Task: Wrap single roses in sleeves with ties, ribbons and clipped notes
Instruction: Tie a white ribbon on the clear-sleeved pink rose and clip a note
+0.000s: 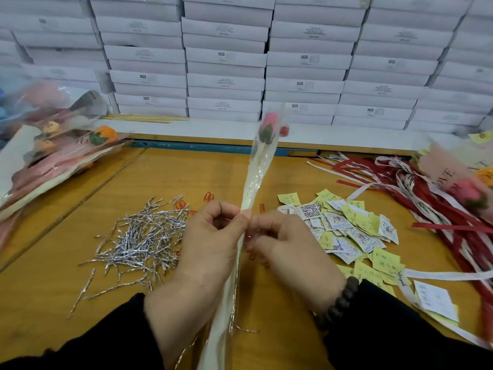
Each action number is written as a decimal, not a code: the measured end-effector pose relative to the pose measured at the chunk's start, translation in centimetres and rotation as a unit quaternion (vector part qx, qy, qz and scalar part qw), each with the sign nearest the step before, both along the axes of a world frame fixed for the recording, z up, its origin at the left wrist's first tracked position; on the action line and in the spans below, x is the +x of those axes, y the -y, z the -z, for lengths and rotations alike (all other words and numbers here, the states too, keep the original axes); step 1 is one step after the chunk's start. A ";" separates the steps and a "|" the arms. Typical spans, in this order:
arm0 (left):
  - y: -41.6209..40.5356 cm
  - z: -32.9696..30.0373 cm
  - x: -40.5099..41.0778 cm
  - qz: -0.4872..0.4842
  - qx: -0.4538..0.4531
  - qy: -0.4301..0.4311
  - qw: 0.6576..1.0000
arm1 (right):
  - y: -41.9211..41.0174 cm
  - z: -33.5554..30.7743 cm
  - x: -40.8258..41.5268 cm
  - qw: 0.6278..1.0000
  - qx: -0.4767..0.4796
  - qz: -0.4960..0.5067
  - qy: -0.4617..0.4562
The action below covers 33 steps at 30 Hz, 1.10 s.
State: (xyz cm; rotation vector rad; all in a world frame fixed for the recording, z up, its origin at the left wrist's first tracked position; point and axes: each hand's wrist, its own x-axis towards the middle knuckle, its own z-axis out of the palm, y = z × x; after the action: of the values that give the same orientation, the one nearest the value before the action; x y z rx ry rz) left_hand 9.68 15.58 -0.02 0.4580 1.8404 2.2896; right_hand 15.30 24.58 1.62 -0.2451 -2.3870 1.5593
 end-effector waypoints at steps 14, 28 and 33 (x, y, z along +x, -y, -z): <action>0.2 0.0 -0.1 0.005 -0.006 0.058 0.998 | 0.9 0.5 0.4 0.977 -0.189 -0.089 0.053; 0.7 -0.6 -0.9 0.066 -0.001 0.106 0.992 | 0.1 0.9 0.1 0.972 -0.215 -0.074 0.058; 0.9 -0.8 -1.7 0.058 -0.030 0.071 0.995 | -0.8 0.5 -0.2 0.986 -0.141 -0.031 0.088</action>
State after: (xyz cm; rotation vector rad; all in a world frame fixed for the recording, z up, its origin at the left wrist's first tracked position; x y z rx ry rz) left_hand 8.00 14.71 0.82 0.3721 1.7620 2.1259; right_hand 15.12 25.33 1.14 -0.3843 -2.3124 1.9807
